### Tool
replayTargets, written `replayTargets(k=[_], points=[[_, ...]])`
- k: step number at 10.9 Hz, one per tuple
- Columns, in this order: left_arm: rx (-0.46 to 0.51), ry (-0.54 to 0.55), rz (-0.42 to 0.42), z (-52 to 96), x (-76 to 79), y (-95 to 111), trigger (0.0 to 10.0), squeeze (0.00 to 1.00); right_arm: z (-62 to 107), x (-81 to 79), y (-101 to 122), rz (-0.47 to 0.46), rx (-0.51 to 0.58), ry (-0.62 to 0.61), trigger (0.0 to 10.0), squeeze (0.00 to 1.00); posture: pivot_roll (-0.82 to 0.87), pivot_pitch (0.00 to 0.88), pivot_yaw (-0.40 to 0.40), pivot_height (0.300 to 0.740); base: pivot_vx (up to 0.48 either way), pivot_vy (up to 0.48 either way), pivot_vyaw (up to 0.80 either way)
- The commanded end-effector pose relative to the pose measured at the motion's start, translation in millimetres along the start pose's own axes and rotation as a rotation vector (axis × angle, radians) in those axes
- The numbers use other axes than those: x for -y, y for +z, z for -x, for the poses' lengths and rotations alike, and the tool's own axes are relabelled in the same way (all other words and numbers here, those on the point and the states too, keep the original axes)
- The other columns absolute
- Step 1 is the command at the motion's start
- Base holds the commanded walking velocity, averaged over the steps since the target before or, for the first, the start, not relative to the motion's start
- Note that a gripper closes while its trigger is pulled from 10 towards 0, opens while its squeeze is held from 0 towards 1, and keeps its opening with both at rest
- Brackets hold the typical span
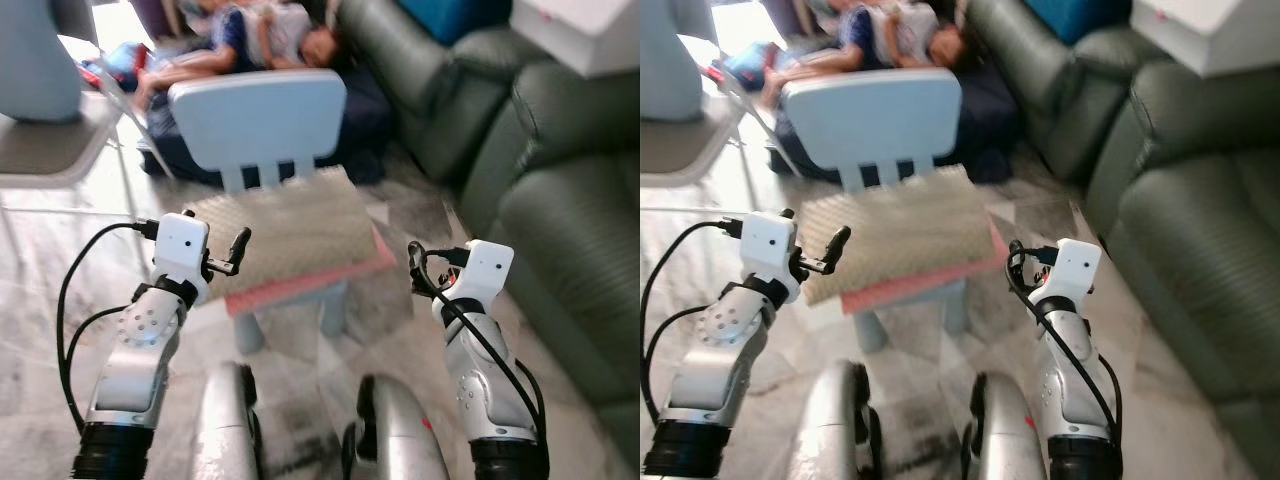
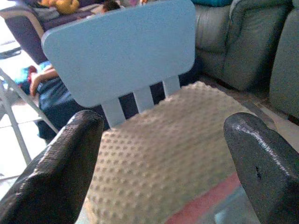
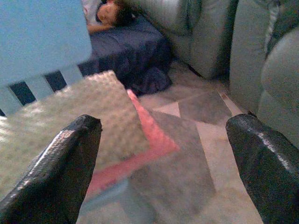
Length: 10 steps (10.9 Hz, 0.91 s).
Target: Move the pillow to the sofa
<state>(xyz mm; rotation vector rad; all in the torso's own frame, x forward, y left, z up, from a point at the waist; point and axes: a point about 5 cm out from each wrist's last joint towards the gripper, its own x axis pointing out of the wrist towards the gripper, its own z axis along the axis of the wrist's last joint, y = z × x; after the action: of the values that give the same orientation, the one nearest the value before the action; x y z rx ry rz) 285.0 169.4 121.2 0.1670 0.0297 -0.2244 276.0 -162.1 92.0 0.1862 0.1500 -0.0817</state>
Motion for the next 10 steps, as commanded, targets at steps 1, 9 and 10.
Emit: replayTargets(k=[1, 9, 10], points=[[-0.007, 0.010, 0.005, 2.4, 1.9, -0.2, 10.0, 0.00, 2.5, 0.1, -1.7, 0.006, -0.016, 0.005, 10.0, 0.00, -0.05, 0.199, -0.033, 0.565, 0.000, 0.000, 0.00], [-0.001, 0.073, 0.020, 5.5, 4.4, -5.4, 10.0, 0.00, 4.2, 1.2, -1.0, 0.100, -0.036, 0.078, 10.0, 0.00, -0.07, 0.189, -0.063, 0.560, 0.030, 0.000, 0.08], [0.002, 0.072, 0.023, 4.6, 4.8, -5.3, 10.0, 0.00, 3.9, 0.2, -0.4, 0.104, -0.033, 0.084, 10.0, 0.00, -0.07, 0.189, -0.063, 0.560, 0.262, 0.000, 0.65]])
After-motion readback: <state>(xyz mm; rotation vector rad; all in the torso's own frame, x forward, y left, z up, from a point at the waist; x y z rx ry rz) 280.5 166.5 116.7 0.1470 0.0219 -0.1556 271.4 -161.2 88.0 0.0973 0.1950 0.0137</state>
